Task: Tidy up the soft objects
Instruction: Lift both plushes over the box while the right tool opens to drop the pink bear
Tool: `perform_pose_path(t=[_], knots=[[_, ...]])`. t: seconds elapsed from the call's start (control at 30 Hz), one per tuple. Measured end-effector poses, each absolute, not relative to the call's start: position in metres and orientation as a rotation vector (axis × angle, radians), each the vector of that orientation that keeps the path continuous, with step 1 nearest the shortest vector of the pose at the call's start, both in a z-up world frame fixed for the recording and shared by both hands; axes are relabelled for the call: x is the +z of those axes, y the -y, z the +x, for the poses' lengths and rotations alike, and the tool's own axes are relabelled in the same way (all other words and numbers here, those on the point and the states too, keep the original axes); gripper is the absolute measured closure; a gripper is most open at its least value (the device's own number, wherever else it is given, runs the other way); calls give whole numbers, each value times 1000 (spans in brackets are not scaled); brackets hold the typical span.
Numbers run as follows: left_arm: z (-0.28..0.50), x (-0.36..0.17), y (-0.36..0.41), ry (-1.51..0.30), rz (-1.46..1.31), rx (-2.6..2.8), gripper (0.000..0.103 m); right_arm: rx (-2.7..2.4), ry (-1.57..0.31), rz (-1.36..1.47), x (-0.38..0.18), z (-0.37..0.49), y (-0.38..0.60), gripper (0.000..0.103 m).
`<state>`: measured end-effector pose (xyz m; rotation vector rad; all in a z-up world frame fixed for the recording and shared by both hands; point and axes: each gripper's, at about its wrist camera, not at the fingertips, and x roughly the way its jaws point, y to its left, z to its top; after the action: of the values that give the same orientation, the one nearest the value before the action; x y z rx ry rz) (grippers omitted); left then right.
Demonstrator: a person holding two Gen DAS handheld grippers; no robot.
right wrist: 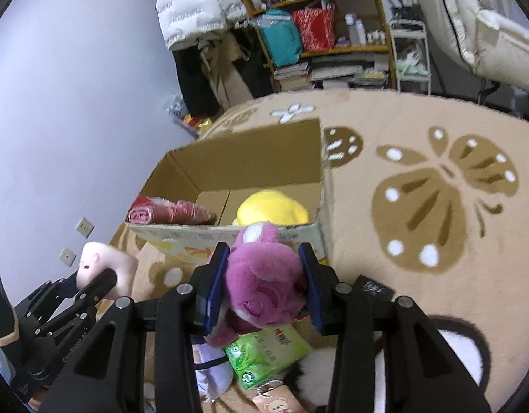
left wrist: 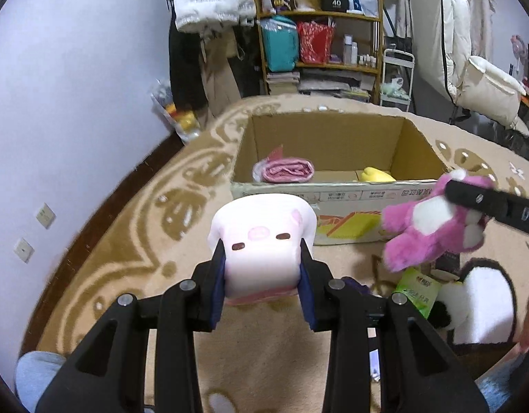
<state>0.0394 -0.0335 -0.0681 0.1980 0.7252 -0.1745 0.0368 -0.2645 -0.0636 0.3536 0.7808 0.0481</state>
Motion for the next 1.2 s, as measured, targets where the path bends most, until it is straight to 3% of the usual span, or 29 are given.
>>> perform_pose_path(t=[0.53, 0.9, 1.2], knots=[[26, -25, 33, -567, 159, -194, 69, 26, -506, 245, 1, 14, 254, 60], [39, 13, 43, -420, 167, -170, 69, 15, -452, 268, 13, 41, 266, 60], [76, 22, 54, -417, 173, -169, 68, 22, -444, 257, 11, 62, 272, 60]])
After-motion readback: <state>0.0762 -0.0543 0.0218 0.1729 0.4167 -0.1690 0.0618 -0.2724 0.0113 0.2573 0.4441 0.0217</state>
